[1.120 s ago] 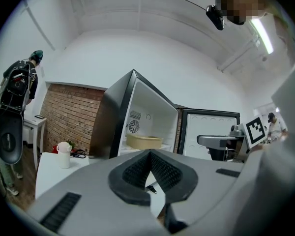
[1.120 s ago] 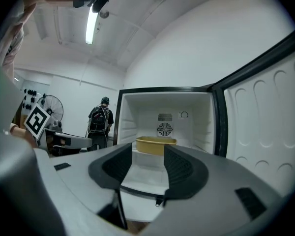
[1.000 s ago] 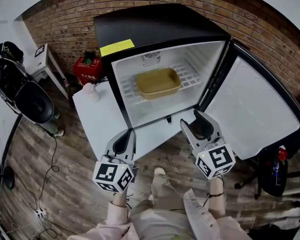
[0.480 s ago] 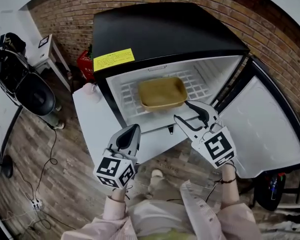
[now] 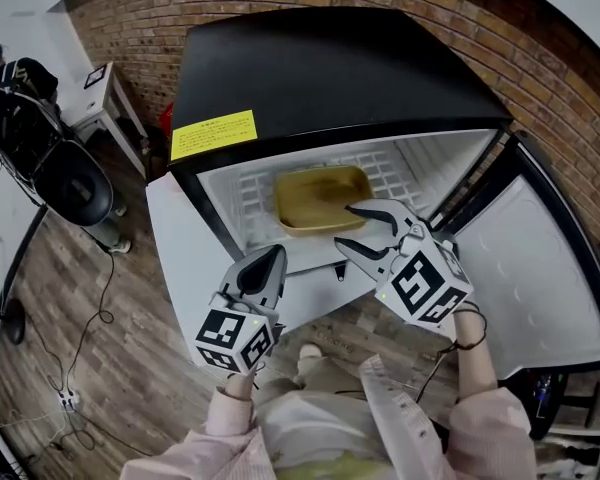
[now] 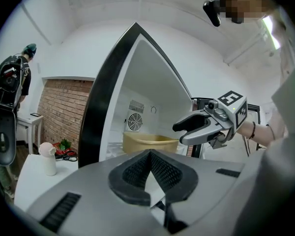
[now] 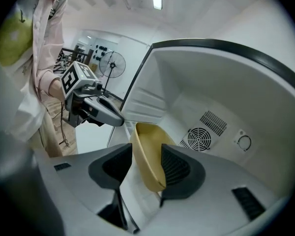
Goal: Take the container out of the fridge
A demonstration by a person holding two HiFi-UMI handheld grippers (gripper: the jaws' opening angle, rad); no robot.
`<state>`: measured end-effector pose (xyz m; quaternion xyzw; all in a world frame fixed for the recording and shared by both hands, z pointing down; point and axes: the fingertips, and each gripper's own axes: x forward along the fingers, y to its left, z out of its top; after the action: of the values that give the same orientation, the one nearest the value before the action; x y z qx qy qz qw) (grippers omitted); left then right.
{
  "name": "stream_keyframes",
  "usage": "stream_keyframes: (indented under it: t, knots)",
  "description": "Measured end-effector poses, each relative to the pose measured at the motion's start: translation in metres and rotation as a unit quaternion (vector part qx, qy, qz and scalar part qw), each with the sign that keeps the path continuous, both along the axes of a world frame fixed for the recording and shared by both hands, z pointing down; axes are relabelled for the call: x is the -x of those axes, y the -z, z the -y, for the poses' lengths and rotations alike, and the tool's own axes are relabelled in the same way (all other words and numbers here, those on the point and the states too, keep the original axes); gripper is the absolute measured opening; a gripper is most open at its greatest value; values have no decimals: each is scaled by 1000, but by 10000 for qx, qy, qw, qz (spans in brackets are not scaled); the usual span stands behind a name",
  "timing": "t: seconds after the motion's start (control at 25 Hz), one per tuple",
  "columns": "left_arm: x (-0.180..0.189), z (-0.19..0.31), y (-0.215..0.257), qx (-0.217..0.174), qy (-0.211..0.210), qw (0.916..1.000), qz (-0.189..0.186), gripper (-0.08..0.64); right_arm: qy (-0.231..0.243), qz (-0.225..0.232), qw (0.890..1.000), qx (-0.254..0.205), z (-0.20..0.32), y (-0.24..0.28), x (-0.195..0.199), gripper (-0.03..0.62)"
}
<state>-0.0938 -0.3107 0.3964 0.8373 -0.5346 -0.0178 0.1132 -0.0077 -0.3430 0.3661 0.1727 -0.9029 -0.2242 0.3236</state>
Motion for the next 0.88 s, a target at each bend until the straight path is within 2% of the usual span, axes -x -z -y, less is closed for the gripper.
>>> stream_keyframes:
  t: [0.28, 0.48, 0.8, 0.88]
  knots:
    - [-1, 5, -4, 30, 65, 10000, -22, -8, 509, -922, 9944, 72, 5, -24, 10, 187]
    - [-3, 7, -4, 59, -11, 10000, -41, -8, 670, -1372, 9882, 90, 6, -35, 15, 179]
    - [-7, 6, -4, 124, -183, 9997, -118, -8, 666, -1837, 9807, -10, 8, -44, 16, 46]
    - [-7, 5, -4, 126, -221, 9996, -122, -8, 668, -1845, 9806, 0, 6, -44, 16, 41]
